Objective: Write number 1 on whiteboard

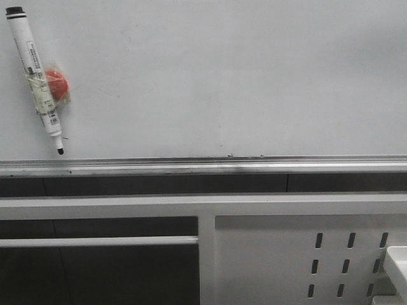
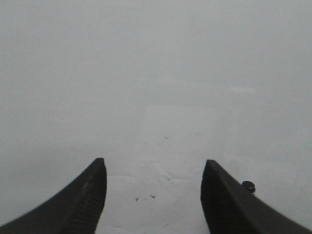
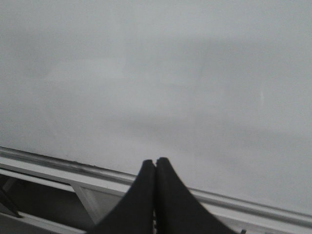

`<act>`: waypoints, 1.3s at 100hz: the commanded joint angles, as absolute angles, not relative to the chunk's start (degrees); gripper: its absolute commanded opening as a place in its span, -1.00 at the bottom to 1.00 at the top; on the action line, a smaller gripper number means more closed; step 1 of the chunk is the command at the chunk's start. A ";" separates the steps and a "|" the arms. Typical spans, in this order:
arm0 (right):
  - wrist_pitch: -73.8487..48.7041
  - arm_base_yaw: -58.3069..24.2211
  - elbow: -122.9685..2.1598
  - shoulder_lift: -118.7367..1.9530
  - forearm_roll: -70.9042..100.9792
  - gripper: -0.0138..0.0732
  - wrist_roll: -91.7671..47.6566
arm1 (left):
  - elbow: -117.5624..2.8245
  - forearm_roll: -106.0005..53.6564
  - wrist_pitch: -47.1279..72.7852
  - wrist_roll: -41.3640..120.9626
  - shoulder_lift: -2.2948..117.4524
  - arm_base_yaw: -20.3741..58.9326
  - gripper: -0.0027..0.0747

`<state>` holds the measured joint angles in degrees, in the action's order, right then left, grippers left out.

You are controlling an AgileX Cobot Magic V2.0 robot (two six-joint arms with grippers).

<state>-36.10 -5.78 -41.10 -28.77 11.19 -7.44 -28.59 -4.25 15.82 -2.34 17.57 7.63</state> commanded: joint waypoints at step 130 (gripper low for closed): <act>-26.89 -6.23 -43.10 -27.34 11.65 -0.84 -11.57 | -8.82 -23.12 -47.20 1.73 63.83 42.46 0.15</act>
<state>-32.37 -6.19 -41.23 -27.27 11.32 -10.88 -7.44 -23.83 -36.53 4.71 59.75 40.95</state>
